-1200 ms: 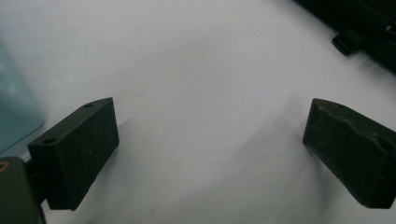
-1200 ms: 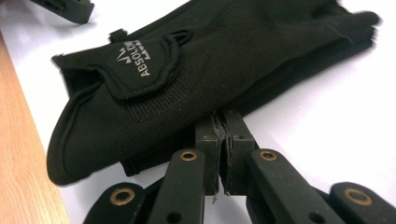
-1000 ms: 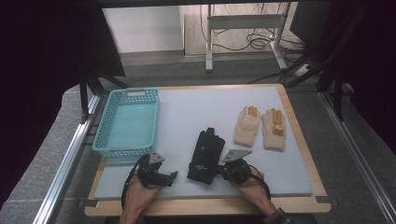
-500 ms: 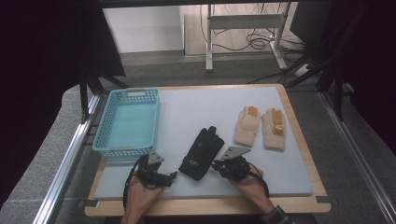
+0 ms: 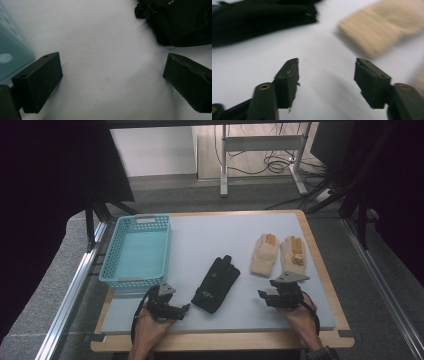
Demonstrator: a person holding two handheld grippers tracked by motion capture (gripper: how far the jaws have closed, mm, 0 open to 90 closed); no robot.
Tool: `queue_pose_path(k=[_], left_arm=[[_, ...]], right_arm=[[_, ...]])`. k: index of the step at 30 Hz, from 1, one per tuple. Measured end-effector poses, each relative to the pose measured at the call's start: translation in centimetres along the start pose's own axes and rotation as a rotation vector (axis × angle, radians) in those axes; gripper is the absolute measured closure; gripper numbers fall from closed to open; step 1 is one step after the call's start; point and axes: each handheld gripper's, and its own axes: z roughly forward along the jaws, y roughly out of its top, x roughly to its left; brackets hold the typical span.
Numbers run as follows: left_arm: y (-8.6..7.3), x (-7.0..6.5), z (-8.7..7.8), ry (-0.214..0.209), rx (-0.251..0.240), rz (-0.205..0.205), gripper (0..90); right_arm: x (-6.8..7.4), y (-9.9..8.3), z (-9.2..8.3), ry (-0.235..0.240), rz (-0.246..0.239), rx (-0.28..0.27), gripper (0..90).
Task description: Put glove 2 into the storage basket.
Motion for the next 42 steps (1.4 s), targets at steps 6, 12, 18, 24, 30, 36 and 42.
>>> queue_pose_path(k=[6,12,18,24,30,36,42], left_arm=[[0.0,0.0,-0.1,0.003,-0.002,-0.001,2.6],[0.1,0.0,-0.5,0.006,-0.006,0.006,6.9],[1.2,-0.7,-1.8,-0.044,-0.036,-0.003,6.5],[3.5,-2.4,-1.8,-0.088,-0.031,0.019,5.4],[6.6,-4.3,-0.9,-0.1,-0.035,0.02,1.0],[9.0,-6.4,1.7,-0.1,-0.004,0.053,0.0],[10.0,-7.9,4.3,-0.021,0.021,0.1,0.0]], right_arm=[[-1.9,-1.1,-0.3,-0.063,0.03,0.017,26.1],[-2.4,-1.7,0.2,-0.08,0.034,0.037,23.5],[-2.4,-1.7,0.2,-0.087,0.034,0.036,22.7],[-2.5,-1.8,0.2,-0.086,0.035,0.034,22.7],[-2.4,-1.8,0.2,-0.086,0.036,0.034,22.8],[-2.4,-1.8,0.2,-0.087,0.035,0.034,22.7],[-2.4,-1.8,0.2,-0.086,0.036,0.032,22.7]])
